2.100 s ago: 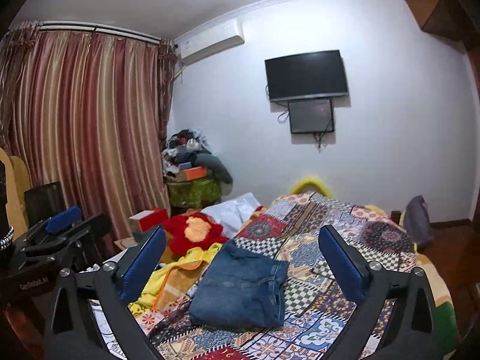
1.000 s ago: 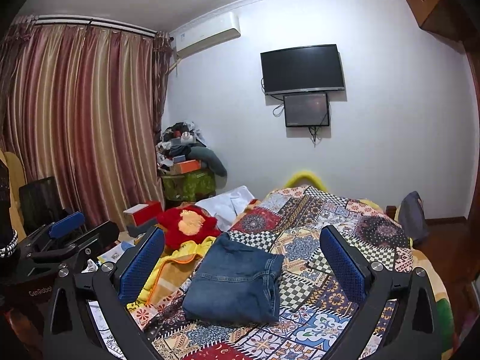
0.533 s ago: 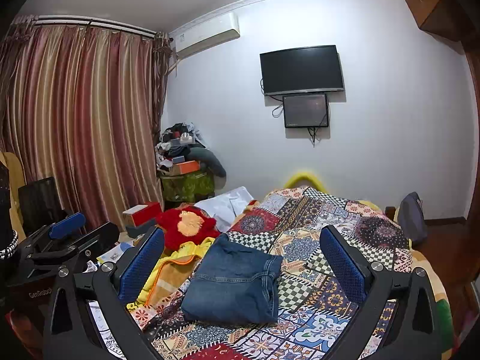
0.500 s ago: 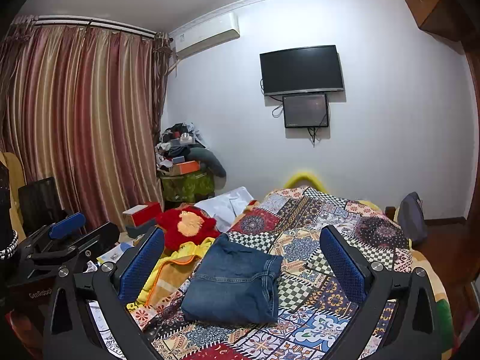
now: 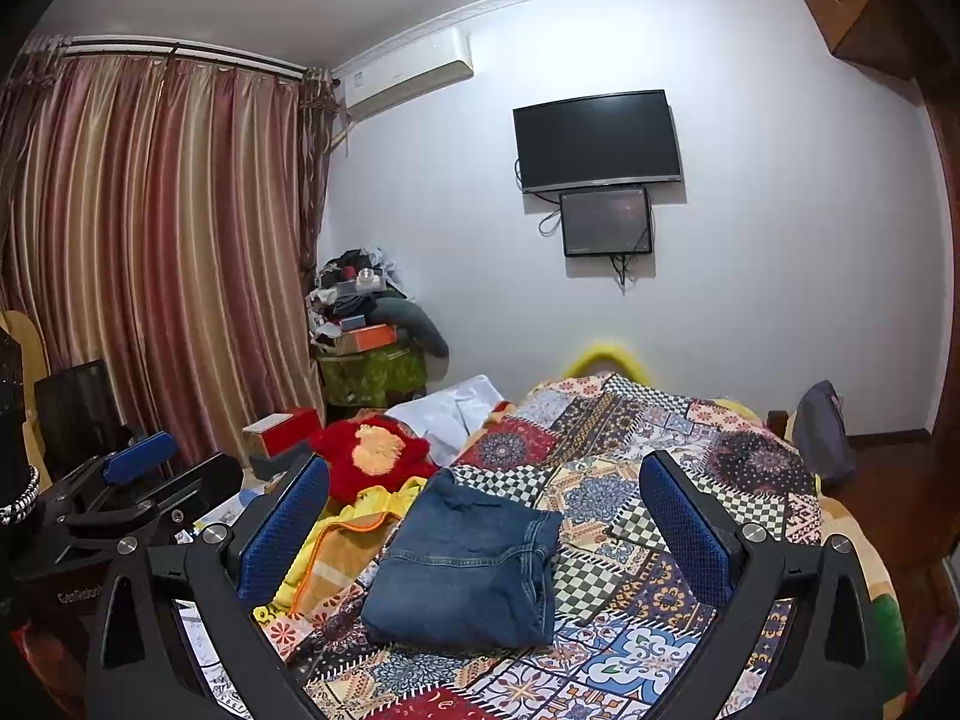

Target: Fold large clothes

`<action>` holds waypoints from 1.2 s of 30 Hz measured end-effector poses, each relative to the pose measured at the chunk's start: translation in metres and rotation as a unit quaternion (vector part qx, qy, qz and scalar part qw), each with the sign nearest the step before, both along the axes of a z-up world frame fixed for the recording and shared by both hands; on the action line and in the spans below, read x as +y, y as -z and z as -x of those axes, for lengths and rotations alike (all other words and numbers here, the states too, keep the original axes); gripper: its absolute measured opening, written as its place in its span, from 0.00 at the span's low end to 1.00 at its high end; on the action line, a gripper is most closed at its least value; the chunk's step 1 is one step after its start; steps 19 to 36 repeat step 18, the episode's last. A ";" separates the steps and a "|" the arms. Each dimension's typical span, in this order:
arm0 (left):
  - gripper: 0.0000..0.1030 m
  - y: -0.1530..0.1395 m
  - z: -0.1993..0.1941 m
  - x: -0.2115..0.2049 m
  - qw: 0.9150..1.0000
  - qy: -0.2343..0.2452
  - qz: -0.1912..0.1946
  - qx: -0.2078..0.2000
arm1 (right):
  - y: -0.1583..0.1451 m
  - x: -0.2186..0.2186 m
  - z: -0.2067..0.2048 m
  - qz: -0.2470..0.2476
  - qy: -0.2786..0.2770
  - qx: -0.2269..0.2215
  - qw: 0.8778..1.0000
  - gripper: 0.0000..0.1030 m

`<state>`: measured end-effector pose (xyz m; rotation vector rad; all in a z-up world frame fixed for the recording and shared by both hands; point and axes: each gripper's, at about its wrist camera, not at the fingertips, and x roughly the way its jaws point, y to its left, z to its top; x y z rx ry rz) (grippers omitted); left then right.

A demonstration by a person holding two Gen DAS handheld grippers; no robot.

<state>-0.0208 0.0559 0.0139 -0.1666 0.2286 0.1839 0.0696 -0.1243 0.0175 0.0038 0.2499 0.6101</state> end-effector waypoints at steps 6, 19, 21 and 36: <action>1.00 0.000 0.000 0.002 1.000 0.004 0.002 0.001 | 0.000 -0.001 -0.001 -0.001 0.000 0.000 1.000 1.00; 1.00 0.002 -0.003 0.005 1.000 0.012 0.004 0.005 | 0.000 0.003 0.000 -0.001 0.006 0.004 1.000 1.00; 1.00 0.002 -0.003 0.005 1.000 0.012 0.004 0.005 | 0.000 0.003 0.000 -0.001 0.006 0.004 1.000 1.00; 1.00 0.002 -0.003 0.005 1.000 0.012 0.004 0.005 | 0.000 0.003 0.000 -0.001 0.006 0.004 1.000 1.00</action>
